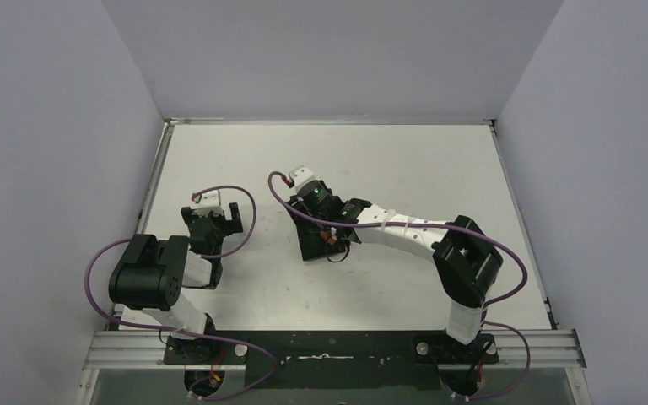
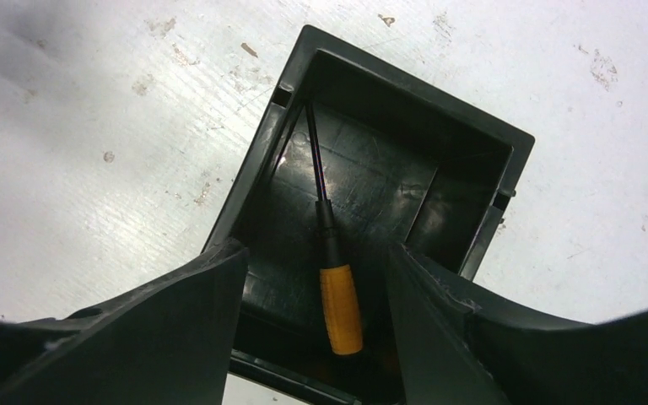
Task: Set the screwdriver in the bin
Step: Place the screwdriver in the bin, then reset both arms
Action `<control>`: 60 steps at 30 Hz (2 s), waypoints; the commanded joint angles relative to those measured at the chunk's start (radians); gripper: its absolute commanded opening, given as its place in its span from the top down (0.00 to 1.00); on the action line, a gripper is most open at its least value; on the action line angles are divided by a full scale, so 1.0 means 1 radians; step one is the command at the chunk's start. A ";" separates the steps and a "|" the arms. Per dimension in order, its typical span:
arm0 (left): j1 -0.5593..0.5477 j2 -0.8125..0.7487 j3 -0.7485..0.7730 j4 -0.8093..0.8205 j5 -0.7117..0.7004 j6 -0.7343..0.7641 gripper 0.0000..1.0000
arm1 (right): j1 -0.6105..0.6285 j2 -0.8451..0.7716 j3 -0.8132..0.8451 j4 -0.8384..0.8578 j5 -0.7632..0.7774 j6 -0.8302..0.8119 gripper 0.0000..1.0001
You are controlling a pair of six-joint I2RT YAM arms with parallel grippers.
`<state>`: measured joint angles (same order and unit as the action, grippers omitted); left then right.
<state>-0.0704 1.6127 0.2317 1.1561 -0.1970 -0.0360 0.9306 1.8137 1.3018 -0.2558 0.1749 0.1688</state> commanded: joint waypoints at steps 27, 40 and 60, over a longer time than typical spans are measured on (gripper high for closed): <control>-0.002 -0.002 0.023 0.054 0.008 0.007 0.03 | 0.010 0.001 0.420 -0.245 0.107 0.040 0.00; -0.001 -0.001 0.023 0.053 0.008 0.007 0.03 | -0.021 0.043 0.693 -0.358 0.138 -0.029 0.00; -0.002 -0.001 0.023 0.053 0.008 0.007 0.03 | -0.568 -0.185 0.527 -0.371 -0.122 -0.101 0.00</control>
<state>-0.0704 1.6127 0.2317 1.1561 -0.1970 -0.0364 0.4664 1.7264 1.8572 -0.6422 0.1299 0.0952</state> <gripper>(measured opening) 0.971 0.999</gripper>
